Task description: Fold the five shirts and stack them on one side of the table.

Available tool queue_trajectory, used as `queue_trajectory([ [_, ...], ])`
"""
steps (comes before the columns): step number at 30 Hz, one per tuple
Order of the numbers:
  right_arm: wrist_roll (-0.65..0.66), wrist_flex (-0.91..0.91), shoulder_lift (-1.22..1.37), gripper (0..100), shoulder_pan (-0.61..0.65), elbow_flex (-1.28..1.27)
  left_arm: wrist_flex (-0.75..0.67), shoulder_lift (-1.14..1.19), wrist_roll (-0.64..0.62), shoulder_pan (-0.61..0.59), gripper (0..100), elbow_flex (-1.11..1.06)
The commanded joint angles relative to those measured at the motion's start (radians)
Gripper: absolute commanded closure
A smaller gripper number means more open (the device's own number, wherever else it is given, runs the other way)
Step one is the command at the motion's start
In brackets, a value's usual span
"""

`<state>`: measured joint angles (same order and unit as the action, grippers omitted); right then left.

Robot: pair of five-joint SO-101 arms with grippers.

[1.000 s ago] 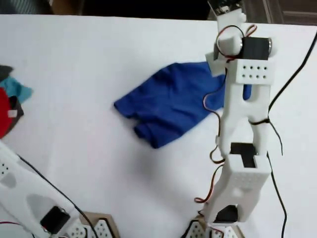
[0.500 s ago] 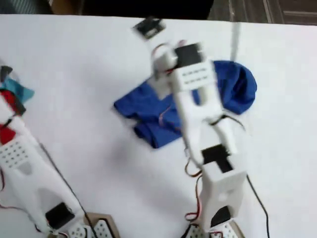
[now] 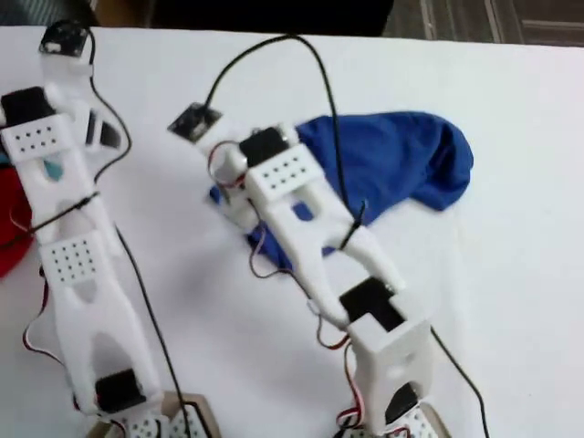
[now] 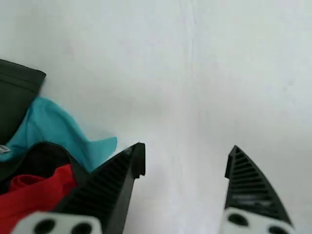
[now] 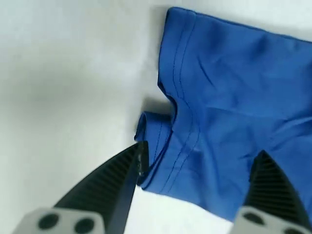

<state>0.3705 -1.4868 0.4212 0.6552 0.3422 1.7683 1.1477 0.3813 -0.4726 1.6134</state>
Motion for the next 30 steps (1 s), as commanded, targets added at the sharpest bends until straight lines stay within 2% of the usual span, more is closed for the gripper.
queue_trajectory([
  [1,-0.005,0.053,0.041,66.3,0.007,0.0,0.015,0.009,-0.005,-0.014,72,0.036],
  [7,-0.005,0.082,0.156,68.0,0.005,-0.002,0.014,0.02,0.0,-0.069,72,0.038],
  [9,-0.005,0.084,0.177,77.6,0.004,0.0,0.014,0.02,0.0,-0.087,72,0.038],
  [12,-0.005,0.082,0.183,99.1,-0.005,0.032,0.014,0.02,0.0,-0.112,72,0.038],
  [14,-0.005,0.07,0.18,95.8,-0.012,0.071,0.014,0.02,0.0,-0.126,72,0.038],
  [17,-0.002,-0.001,0.18,97.5,-0.022,0.183,0.014,0.02,0.0,-0.137,72,0.038],
  [24,0.006,-0.214,0.18,97.8,-0.016,0.603,0.014,0.021,0.0,-0.137,72,0.036],
  [30,0.006,-0.22,0.133,97.8,0.008,0.862,0.014,0.021,0.0,-0.137,72,0.036],
])
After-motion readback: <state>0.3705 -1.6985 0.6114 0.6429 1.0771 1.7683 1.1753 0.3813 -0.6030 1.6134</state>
